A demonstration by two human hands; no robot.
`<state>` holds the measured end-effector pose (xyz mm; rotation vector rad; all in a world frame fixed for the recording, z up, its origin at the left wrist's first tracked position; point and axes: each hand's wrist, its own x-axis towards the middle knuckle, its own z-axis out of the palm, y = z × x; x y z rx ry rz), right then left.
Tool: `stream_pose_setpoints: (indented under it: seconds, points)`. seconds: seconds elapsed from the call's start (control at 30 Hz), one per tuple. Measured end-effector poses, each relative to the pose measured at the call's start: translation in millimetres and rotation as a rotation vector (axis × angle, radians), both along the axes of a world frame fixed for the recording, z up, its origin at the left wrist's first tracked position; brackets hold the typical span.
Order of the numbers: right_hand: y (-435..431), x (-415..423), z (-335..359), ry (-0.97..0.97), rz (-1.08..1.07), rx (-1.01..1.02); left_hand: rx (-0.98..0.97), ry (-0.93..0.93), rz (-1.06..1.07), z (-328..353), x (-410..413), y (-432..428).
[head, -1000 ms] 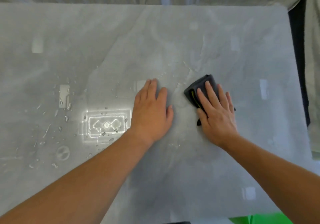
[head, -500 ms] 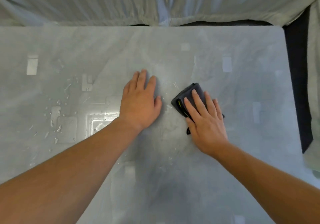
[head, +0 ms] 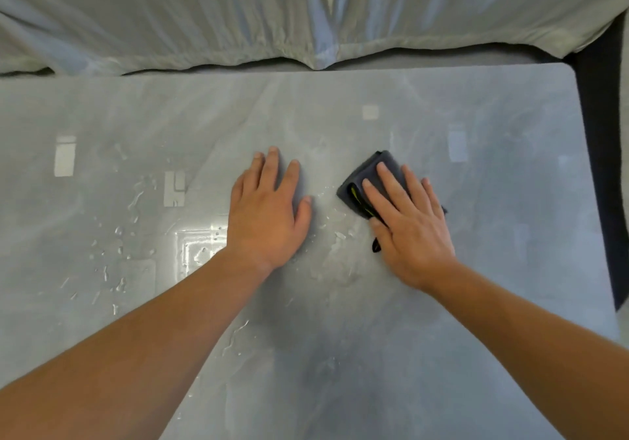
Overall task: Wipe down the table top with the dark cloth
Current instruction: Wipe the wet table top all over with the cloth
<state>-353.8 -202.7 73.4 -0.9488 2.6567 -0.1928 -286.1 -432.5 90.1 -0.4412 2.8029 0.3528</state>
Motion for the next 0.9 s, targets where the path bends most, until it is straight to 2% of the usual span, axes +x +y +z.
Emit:
stream_pose_setpoints:
  seconds: [0.07,0.17,0.23,0.27,0.4,0.43,0.47,0.6,0.67,0.8,0.83,0.9]
  points:
    - [-8,-33,0,0.01,-0.048,-0.005,0.009,0.008,-0.001,-1,0,-2]
    - [-48,-97,-3,0.025,-0.352,-0.043,0.012,0.036,-0.005,-4,3,-4]
    - [-77,-115,-5,0.042,-0.45,-0.041,0.01,0.046,-0.008,-5,3,-4]
    - [-87,-111,-7,0.06,-0.413,-0.032,0.012,0.046,-0.01,-6,3,-5]
    - [-78,-87,-1,0.047,0.005,-0.016,0.02,0.042,-0.013,-4,3,-6]
    - [-73,-94,1,0.03,0.04,-0.013,0.02,0.041,-0.015,-4,4,-6]
    - [-74,-106,1,0.029,0.018,-0.014,0.018,0.042,-0.018,-4,4,-6]
    - [-113,-133,-2,0.026,-0.304,-0.029,0.021,0.068,-0.027,-6,5,-6]
    - [-128,-116,-2,0.06,-0.226,-0.033,0.033,0.084,-0.028,-7,6,-7]
    - [-96,-89,0,0.02,0.192,-0.02,0.058,0.073,-0.043,-8,8,-11]
    - [-85,-94,0,0.019,0.218,-0.025,0.058,0.069,-0.055,-8,10,-13]
    - [-68,-110,-1,0.025,0.073,-0.058,0.054,0.064,-0.088,-9,12,-16]
